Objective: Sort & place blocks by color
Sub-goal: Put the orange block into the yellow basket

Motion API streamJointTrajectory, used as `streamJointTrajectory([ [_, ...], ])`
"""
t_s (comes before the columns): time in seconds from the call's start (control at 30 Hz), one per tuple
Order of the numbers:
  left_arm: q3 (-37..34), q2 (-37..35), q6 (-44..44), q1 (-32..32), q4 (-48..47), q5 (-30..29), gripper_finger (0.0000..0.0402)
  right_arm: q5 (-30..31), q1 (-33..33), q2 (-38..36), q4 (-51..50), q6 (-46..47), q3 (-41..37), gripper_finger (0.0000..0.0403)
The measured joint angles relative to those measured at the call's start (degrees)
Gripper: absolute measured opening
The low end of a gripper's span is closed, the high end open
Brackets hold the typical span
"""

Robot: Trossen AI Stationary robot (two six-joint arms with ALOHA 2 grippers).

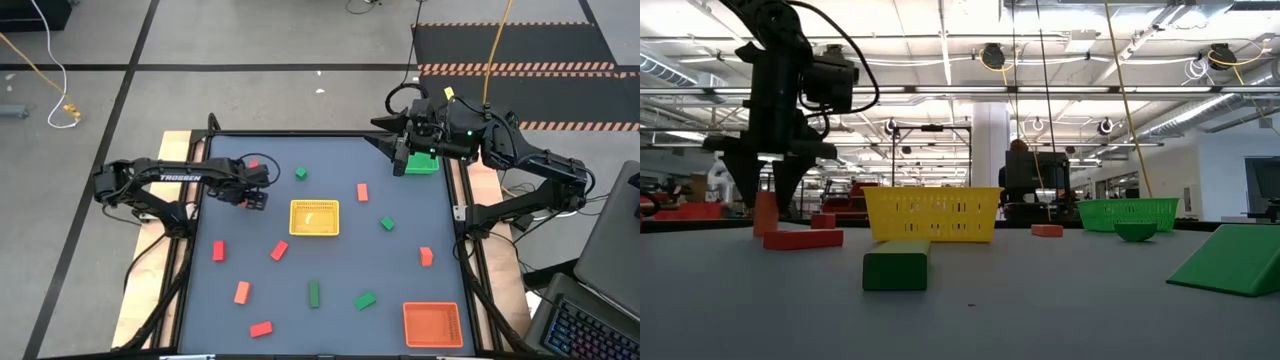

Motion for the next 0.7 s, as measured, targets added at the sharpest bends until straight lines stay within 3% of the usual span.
streamJointTrajectory([
  [0.2,0.0,0.7,-0.4,0.0,1.3,-0.1,0.0260,0.0,0.0,0.0,-0.1,0.0,0.0,0.0228],
  [0.33,0.0,2.5,-0.4,0.0,1.0,1.4,0.0237,0.0,0.0,0.0,-0.7,0.0,0.0,0.0228],
  [0.6,0.0,5.6,0.1,0.0,1.3,3.9,0.0108,0.0,0.0,0.0,-1.8,0.0,0.0,0.0228],
  [0.67,0.0,5.6,0.2,0.0,1.6,3.8,0.0091,0.0,0.0,0.0,-2.3,0.0,0.0,0.0228],
  [0.7,-0.1,5.7,0.2,0.0,2.3,3.6,0.0057,0.0,0.0,0.0,-2.4,0.0,0.0,0.0228],
])
